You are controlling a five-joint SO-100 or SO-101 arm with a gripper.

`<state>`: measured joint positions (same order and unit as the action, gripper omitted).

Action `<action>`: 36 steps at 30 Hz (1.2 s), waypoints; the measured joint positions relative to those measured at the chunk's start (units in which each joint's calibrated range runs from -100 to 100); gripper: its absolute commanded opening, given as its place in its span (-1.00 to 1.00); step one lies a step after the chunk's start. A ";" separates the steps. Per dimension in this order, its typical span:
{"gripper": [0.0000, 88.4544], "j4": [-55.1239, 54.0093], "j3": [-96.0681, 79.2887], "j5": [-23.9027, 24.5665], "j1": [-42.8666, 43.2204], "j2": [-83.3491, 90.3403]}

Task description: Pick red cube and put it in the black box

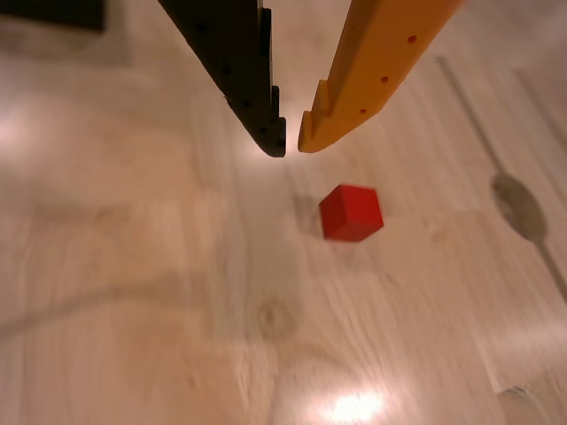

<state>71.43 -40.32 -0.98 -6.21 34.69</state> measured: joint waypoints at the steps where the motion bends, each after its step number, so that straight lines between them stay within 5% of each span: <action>1: -0.97 0.00 0.00 -1.61 -0.23 -0.41; 9: -0.67 -1.57 3.07 -3.69 0.08 -4.31; 36: -0.37 -0.26 29.26 -0.17 6.40 -38.21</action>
<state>71.17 -11.06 -1.15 0.19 -3.52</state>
